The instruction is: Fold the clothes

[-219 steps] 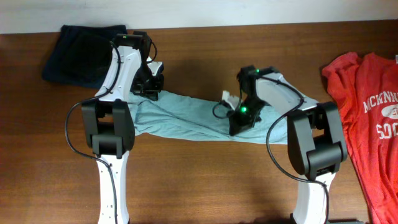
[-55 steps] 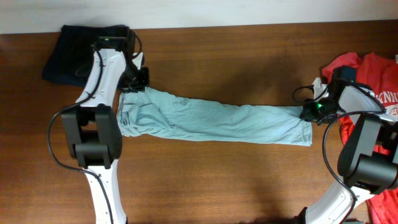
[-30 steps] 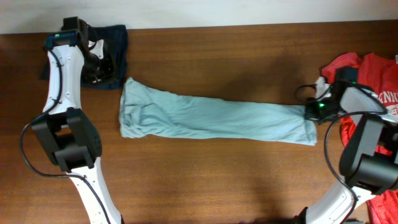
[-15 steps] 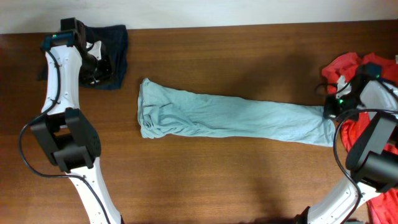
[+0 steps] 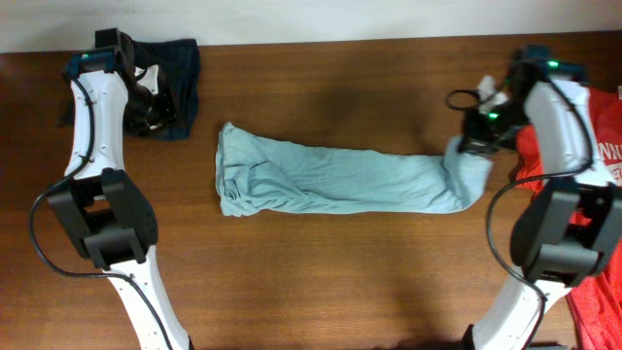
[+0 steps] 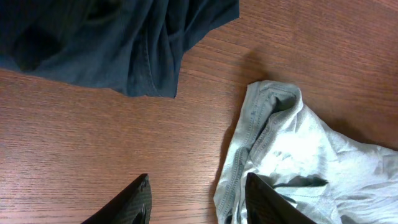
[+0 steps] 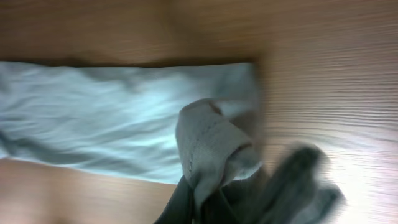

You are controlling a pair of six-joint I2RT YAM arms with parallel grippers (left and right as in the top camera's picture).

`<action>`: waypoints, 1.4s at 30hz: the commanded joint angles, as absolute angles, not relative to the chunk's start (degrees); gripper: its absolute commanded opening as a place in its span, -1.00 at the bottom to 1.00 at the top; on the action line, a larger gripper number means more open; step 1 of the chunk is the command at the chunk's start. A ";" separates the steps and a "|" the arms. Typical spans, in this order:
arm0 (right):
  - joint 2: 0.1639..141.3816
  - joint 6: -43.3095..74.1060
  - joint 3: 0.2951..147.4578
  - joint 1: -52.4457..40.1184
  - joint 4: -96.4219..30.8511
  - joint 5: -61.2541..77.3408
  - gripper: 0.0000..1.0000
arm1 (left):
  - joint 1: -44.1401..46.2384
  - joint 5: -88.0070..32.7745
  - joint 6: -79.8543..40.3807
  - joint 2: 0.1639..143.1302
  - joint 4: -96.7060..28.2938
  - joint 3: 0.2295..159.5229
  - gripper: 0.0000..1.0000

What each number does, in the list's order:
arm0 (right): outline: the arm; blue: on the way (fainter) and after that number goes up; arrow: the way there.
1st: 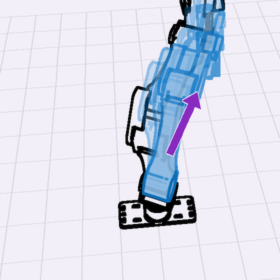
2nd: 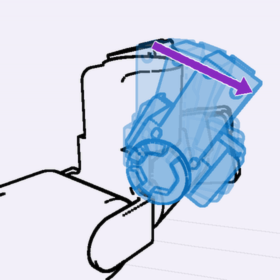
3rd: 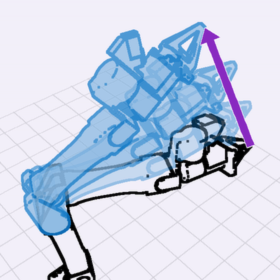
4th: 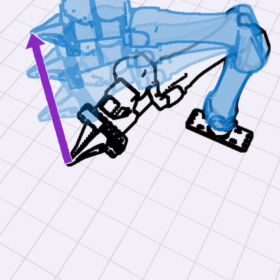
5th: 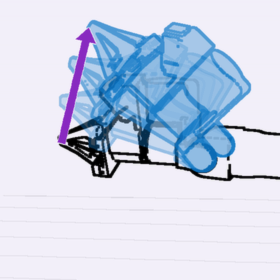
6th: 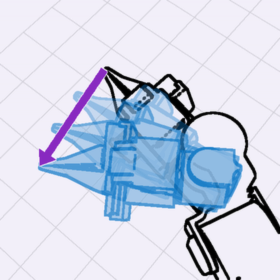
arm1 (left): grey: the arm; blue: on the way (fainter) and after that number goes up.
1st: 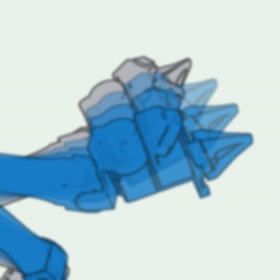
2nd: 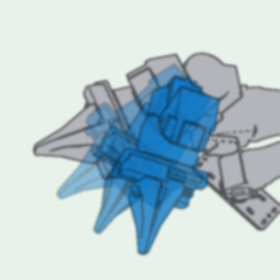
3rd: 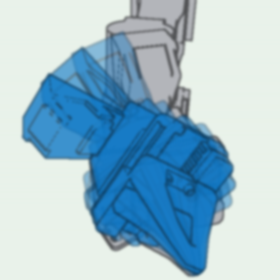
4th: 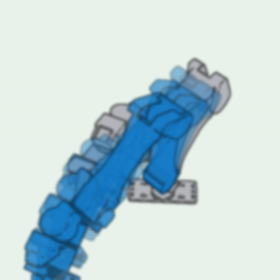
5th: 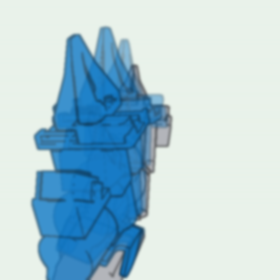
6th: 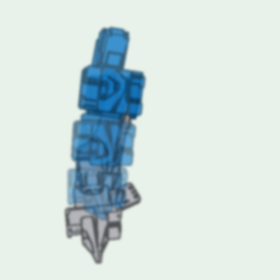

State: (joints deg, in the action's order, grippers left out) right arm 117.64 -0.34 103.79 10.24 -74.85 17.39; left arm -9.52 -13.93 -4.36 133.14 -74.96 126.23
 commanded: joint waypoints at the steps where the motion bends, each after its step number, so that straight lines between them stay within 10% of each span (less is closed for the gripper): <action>1: 117.47 8.82 104.81 4.51 -73.93 20.82 -0.92 | -9.72 -13.72 -4.27 133.38 -75.02 127.02 -0.02; 31: 127.20 20.27 104.25 -20.82 -57.30 11.44 -0.92 | -9.65 -13.74 -4.27 133.38 -76.18 127.02 0.15; 37: 127.61 17.32 104.27 -20.86 -52.88 21.76 -0.02 | -9.65 -13.74 -4.27 133.38 -76.16 127.02 0.15; 42: 127.09 -0.01 104.86 -19.55 -54.87 36.67 0.22 | -9.65 -13.74 -4.27 133.38 -76.12 127.02 0.15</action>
State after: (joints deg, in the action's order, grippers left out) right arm 127.57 12.45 103.77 -20.21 -53.56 24.12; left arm -9.52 -13.93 -4.36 133.14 -76.05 126.23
